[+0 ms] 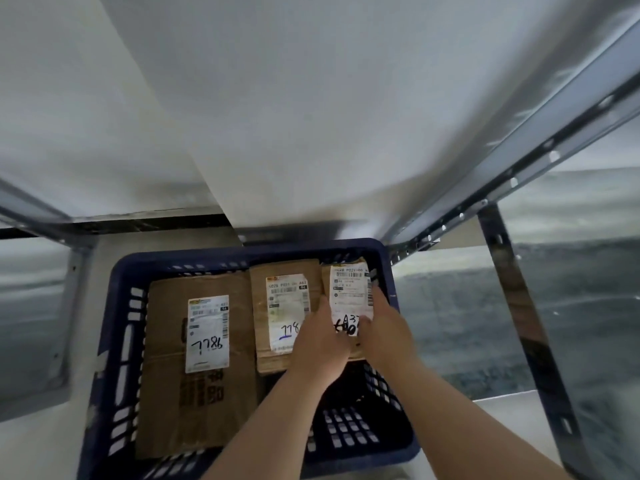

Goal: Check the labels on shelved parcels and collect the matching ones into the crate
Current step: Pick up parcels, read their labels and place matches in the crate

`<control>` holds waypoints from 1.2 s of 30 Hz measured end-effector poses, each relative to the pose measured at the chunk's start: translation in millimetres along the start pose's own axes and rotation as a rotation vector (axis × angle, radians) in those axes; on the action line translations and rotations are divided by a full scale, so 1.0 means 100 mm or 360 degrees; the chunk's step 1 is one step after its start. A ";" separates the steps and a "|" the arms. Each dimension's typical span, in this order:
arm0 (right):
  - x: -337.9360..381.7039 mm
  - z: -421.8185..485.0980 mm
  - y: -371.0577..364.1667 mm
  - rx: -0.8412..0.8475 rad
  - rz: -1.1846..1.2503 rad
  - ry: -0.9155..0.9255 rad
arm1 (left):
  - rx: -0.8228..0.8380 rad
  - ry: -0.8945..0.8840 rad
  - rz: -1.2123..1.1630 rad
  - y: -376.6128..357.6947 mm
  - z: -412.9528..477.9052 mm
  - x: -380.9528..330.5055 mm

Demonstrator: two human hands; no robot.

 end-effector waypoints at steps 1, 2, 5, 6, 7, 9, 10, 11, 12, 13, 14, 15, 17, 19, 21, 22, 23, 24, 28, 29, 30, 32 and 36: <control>-0.02 0.03 -0.05 -0.0012 0.0025 -0.0028 | 0.0004 -0.0039 -0.0042 -0.02 -0.01 -0.02; -0.05 0.06 -0.08 -0.0027 0.0061 -0.0054 | 0.0026 -0.0047 -0.0067 -0.06 -0.03 -0.01; -0.11 0.12 -0.20 0.0075 0.0137 -0.0149 | 0.0049 0.0029 -0.0184 -0.14 -0.02 0.11; -0.13 0.11 -0.25 0.0147 0.0145 -0.0177 | 0.0056 0.0071 -0.0229 -0.15 0.02 0.19; -0.16 0.09 -0.29 0.0214 0.0123 -0.0211 | 0.0062 0.0092 -0.0238 -0.17 0.07 0.28; -0.20 0.04 -0.33 0.0298 -0.0003 -0.0228 | 0.0086 0.0086 -0.0161 -0.10 0.11 0.28; -0.22 0.03 -0.35 0.0321 -0.0061 -0.0210 | 0.0086 0.0061 -0.0106 -0.02 0.10 0.21; -0.23 0.01 -0.37 0.0341 -0.0104 -0.0199 | 0.0117 0.0033 -0.0077 0.02 0.11 0.16; -0.24 0.01 -0.39 0.0352 -0.0132 -0.0183 | 0.0154 0.0024 -0.0023 0.05 0.12 0.14; -0.25 0.01 -0.41 0.0353 -0.0172 -0.0185 | 0.0187 0.0022 0.0034 0.08 0.14 0.12; -0.25 0.01 -0.43 0.0348 -0.0213 -0.0173 | 0.0211 0.0024 0.0118 0.11 0.16 0.12; -0.26 0.03 -0.45 0.0348 -0.0244 -0.0183 | 0.0236 0.0036 0.0207 0.12 0.19 0.13; -0.28 0.07 -0.45 0.0356 -0.0254 -0.0201 | 0.0258 0.0023 0.0421 0.15 0.24 0.15; -0.31 0.10 -0.45 0.0381 -0.0259 -0.0209 | 0.0200 -0.0059 0.0620 0.22 0.24 0.16; -0.31 0.10 -0.45 0.0359 -0.0276 -0.0181 | 0.0038 -0.0223 0.0822 0.32 0.22 0.15; -0.31 0.08 -0.46 0.0331 -0.0298 -0.0163 | -0.0028 -0.0296 0.0933 0.35 0.20 0.18; -0.30 0.05 -0.47 0.0296 -0.0349 -0.0141 | -0.0072 -0.0343 0.1034 0.37 0.18 0.21; -0.28 0.02 -0.48 0.0257 -0.0426 -0.0112 | -0.0106 -0.0367 0.1096 0.38 0.17 0.26; -0.24 -0.10 -0.52 0.0159 -0.0662 -0.0071 | -0.0203 -0.0446 0.1161 0.37 0.12 0.37; -0.25 -0.10 -0.54 0.0141 -0.0691 -0.0071 | -0.0215 -0.0457 0.1138 0.39 0.11 0.38; -0.27 -0.09 -0.56 0.0124 -0.0723 -0.0070 | -0.0217 -0.0466 0.1123 0.40 0.10 0.39; -0.32 -0.05 -0.62 0.0098 -0.0785 -0.0055 | -0.0208 -0.0479 0.1147 0.42 0.09 0.40; -0.38 0.10 -0.69 0.0190 -0.0861 -0.0052 | -0.0220 -0.0520 0.1177 0.43 0.10 0.41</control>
Point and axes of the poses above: each hand's wrist, its own z-axis towards the middle knuckle, its own y-axis out of the back of the hand, x = y × z, the point moved 6 cm from there along z, towards the middle knuckle, and after that the axes turned 10 degrees about z, right-handed, at the moved point
